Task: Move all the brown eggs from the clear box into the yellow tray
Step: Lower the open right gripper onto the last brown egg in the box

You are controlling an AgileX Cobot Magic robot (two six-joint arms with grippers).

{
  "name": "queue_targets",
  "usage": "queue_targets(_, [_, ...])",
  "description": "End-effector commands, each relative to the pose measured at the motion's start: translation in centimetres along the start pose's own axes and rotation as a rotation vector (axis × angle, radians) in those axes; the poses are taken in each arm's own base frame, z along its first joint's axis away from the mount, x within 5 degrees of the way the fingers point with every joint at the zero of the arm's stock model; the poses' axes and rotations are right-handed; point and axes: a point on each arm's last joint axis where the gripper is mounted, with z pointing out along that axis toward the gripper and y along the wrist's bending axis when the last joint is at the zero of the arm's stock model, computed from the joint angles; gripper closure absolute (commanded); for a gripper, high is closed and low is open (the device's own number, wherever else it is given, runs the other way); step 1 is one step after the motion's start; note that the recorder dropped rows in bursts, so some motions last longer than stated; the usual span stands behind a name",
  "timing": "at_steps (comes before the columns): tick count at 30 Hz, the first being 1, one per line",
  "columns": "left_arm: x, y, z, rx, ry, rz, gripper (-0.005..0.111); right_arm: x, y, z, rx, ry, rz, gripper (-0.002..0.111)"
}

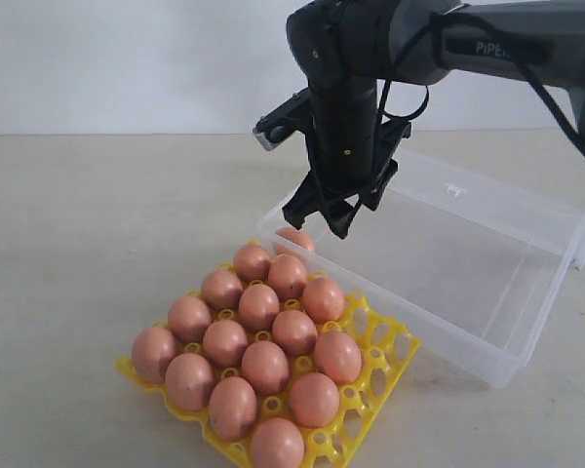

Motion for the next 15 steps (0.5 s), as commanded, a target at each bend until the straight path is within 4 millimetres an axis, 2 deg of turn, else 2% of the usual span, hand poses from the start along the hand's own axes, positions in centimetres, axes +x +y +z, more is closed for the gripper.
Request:
queue_targets(1, [0.0, 0.0, 0.0, 0.004, -0.007, 0.003, 0.103, -0.3, -0.7, -0.5, 0.028, -0.042, -0.008, 0.061])
queue_targets(8, [0.0, 0.0, 0.0, 0.004, -0.007, 0.003, 0.103, -0.9, 0.2, -0.6, -0.070, -0.111, 0.034, 0.060])
queue_targets(13, [0.0, 0.0, 0.0, 0.004, -0.007, 0.003, 0.103, -0.8, -0.7, -0.4, -0.068, -0.112, 0.057, 0.040])
queue_targets(15, [0.0, 0.0, 0.0, 0.004, -0.007, 0.003, 0.103, -0.7, -1.6, -0.2, -0.064, -0.117, 0.086, 0.038])
